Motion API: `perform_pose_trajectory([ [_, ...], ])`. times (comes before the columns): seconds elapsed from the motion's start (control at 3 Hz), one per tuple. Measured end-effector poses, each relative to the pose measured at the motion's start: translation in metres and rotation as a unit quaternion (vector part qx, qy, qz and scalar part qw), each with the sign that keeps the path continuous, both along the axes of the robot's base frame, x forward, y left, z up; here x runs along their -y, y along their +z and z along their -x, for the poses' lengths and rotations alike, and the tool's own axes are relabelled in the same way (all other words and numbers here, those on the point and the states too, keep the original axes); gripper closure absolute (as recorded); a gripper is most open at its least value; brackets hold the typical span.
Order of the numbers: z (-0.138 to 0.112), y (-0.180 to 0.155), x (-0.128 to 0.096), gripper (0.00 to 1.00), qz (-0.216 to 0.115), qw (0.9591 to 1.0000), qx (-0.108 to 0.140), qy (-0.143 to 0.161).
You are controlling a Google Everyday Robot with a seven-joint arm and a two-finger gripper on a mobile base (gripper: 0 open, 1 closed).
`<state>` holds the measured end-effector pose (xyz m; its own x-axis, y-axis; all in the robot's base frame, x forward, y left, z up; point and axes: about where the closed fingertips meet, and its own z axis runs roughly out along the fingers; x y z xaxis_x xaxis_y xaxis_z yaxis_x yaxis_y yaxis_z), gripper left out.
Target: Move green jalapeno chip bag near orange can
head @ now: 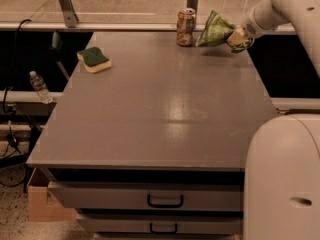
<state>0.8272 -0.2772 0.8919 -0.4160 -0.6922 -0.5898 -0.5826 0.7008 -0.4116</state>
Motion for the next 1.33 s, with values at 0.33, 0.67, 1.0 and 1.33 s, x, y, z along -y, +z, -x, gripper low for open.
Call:
perform_pose_trajectory([
  [0.33, -0.004, -0.002, -0.004, 0.05, -0.003, 0.9999, -0.001, -0.013],
  [0.67, -0.003, -0.004, -0.016, 0.0, -0.011, 0.9999, -0.004, -0.005],
  [1.0, 0.012, 0.008, -0.014, 0.0, -0.022, 0.9997, 0.01, 0.009],
  [1.33, 0.047, 0.028, 0.005, 0.0, -0.041, 0.9977, 0.032, 0.043],
])
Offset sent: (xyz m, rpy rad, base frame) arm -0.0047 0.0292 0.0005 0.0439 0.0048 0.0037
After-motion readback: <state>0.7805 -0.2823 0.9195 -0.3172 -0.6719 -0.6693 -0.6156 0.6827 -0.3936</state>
